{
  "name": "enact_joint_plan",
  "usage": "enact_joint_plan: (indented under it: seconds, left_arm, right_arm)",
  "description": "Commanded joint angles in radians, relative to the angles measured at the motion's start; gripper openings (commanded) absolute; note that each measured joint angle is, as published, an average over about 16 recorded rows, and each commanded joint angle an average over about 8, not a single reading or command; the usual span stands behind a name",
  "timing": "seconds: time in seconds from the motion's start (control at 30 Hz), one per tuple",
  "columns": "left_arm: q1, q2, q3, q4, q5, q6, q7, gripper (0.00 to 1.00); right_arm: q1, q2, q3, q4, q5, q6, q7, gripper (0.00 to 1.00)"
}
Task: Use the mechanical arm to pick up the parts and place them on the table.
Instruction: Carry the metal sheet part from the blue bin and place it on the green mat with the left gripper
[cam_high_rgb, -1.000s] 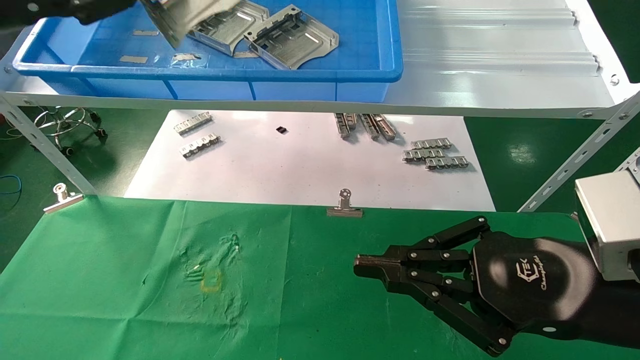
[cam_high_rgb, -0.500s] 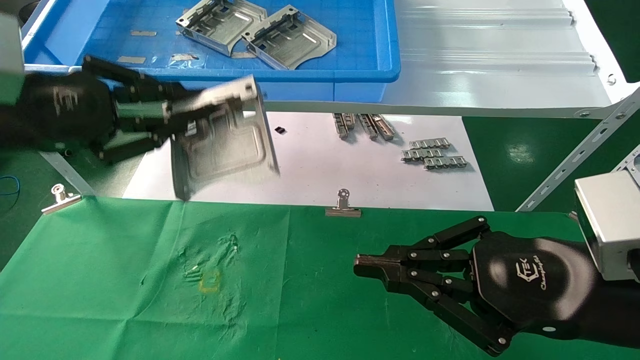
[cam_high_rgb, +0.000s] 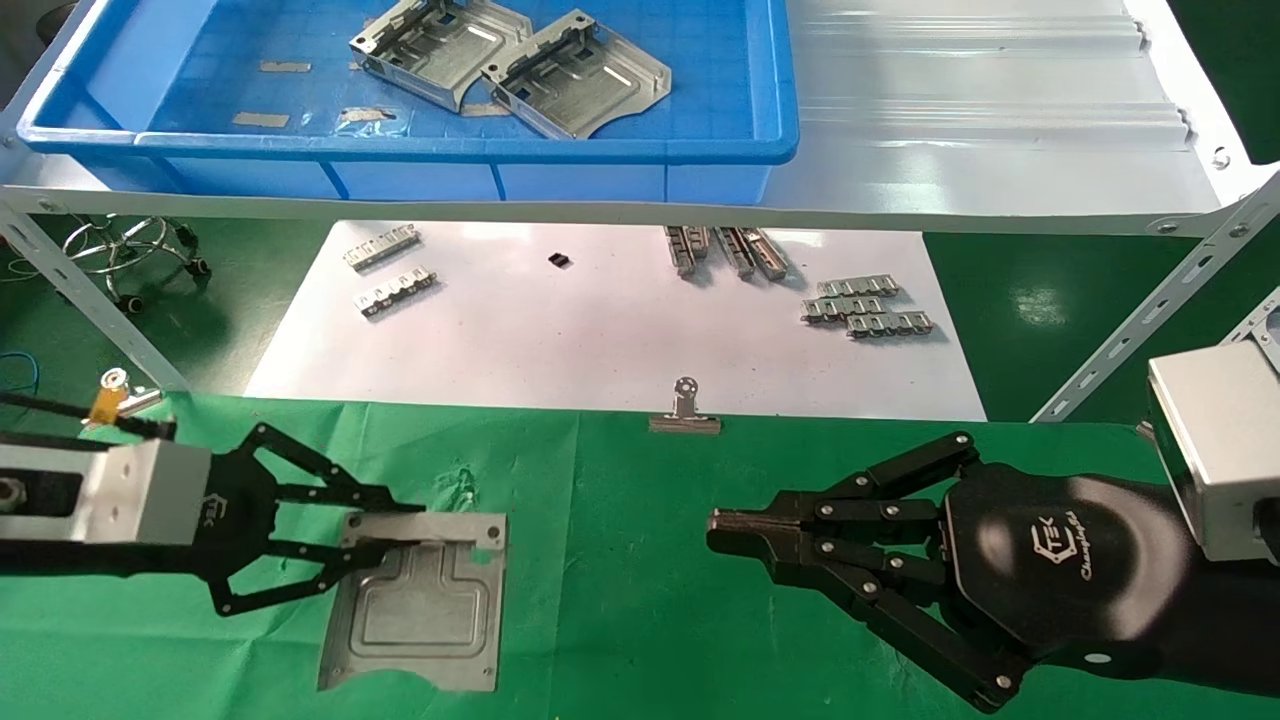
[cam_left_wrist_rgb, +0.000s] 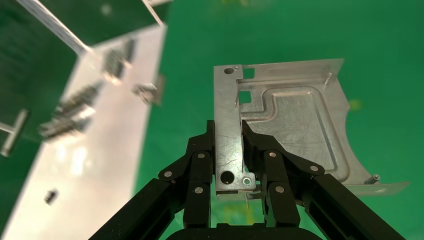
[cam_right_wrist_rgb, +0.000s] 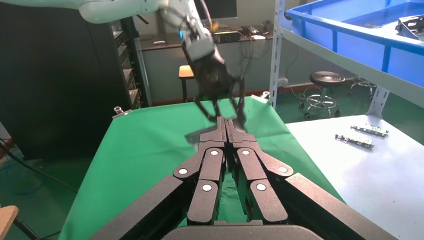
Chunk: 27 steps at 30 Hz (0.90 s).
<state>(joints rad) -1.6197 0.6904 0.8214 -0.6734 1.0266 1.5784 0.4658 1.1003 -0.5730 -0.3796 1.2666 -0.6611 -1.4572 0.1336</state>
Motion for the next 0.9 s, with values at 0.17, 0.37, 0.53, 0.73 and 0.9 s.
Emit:
enact_joint_plan:
  seconds: [0.17,0.37,0.53,0.73,0.9]
  left_arm:
    - [0.006,0.030,0.064,0.089,0.039,-0.023,0.076,0.00]
    - [0.007,0.076,0.081,0.186,0.077,-0.064,0.155,0.00]
    - [0.008,0.111,0.090,0.252,0.100,-0.099,0.216,0.00]
    - [0.004,0.147,0.092,0.325,0.116,-0.145,0.271,0.26]
    - [-0.001,0.167,0.093,0.368,0.122,-0.163,0.308,0.89]
  right_arm:
    - [0.000,0.000,0.000,0.000,0.000,0.000,0.000,0.00]
    - [0.000,0.000,0.000,0.000,0.000,0.000,0.000,0.00]
    - [0.000,0.000,0.000,0.000,0.000,0.000,0.000,0.00]
    - [0.000,0.000,0.000,0.000,0.000,0.000,0.000,0.00]
    - [0.000,0.000,0.000,0.000,0.000,0.000,0.000,0.00]
